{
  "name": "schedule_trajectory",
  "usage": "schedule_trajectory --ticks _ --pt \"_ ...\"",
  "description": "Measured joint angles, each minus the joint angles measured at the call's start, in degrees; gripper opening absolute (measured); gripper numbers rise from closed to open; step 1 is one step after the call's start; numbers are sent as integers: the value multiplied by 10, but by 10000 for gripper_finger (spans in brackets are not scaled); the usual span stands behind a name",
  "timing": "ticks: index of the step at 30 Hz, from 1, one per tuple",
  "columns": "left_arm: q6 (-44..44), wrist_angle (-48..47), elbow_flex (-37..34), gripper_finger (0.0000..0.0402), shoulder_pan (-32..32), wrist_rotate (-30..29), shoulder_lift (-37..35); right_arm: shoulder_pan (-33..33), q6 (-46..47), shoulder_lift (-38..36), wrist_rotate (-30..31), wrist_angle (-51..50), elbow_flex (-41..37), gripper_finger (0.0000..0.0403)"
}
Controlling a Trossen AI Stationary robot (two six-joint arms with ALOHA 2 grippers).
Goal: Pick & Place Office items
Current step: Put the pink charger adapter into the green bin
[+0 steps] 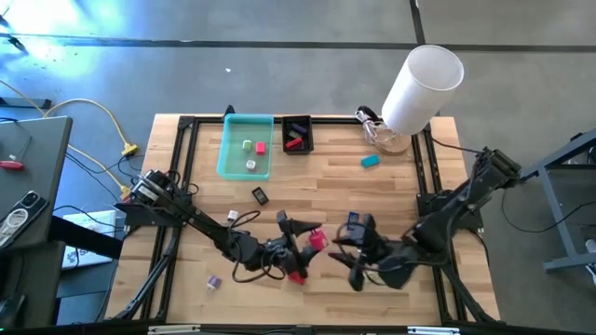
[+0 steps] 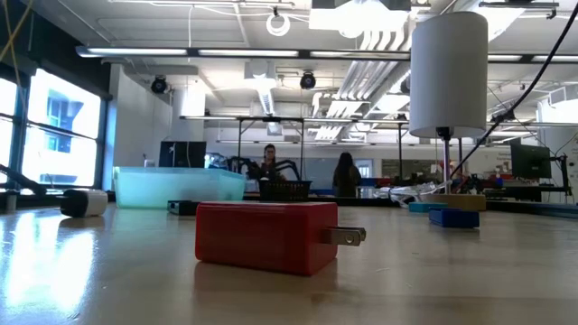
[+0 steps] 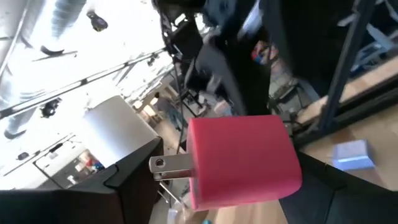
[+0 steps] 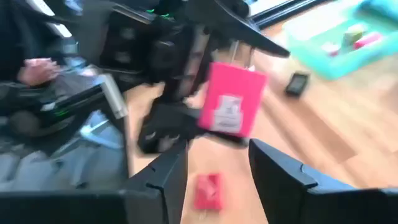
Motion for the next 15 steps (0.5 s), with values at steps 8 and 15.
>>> schedule_trajectory --ticks 8,15 --pt "25 13 0 262 26 -92 0 11 123 -47 24 -178 0 157" --pt "74 6 0 262 104 -193 -3 36 222 -51 41 -287 0 157"
